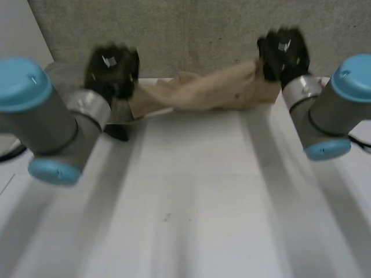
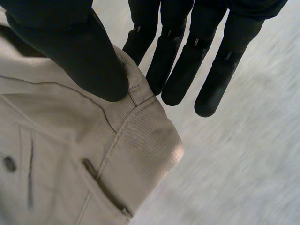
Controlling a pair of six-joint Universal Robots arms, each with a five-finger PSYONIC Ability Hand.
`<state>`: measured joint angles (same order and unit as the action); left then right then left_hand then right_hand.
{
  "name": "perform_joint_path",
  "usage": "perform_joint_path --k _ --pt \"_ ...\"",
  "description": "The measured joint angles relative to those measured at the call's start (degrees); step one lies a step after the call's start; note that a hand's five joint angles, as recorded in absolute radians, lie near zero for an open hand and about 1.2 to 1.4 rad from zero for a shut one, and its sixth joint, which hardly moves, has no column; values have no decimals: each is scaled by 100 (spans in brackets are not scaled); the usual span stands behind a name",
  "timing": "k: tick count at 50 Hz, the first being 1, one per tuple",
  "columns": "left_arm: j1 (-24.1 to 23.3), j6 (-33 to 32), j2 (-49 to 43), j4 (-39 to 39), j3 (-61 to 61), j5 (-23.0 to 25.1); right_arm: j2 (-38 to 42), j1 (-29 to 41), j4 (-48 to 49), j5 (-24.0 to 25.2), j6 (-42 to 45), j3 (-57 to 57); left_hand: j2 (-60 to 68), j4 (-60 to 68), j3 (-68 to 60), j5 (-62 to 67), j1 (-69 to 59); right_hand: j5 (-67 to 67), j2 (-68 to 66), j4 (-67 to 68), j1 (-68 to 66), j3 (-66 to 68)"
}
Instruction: Fold the laundry.
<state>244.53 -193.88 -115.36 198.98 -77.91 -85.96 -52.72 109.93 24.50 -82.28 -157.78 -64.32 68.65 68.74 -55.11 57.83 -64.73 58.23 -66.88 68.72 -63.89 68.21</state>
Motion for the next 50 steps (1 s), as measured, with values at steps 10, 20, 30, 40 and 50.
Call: perform_joint_path --k 10,20,30,40,50 --pt "-180 -711 275 -865 -1508 117 5 -21 -1522 177 1047 -952 1 0 0 0 0 0 -33 0 0 0" --pt "-190 -1862 1903 -3939 -2521 352 -1440 -182 -4616 71 2760 -2444 1 0 0 0 0 0 -29 0 0 0" --pt "-82 -2876 2201 -5809 -2438 562 -2181 -451 -5307 399 3621 -3391 -698 -600 406 -558 497 0 -29 1 0 2" --pt "-155 -2398 1671 -4156 -1651 432 -2018 -294 -4559 371 2809 -3423 -5677 -5693 4303 -5493 5393 21 -29 1 0 2" --pt "-104 -1761 628 -1853 -1271 402 -2239 -245 -3805 432 2319 -3668 -4629 -4621 3280 -4522 4166 21 -29 1 0 2"
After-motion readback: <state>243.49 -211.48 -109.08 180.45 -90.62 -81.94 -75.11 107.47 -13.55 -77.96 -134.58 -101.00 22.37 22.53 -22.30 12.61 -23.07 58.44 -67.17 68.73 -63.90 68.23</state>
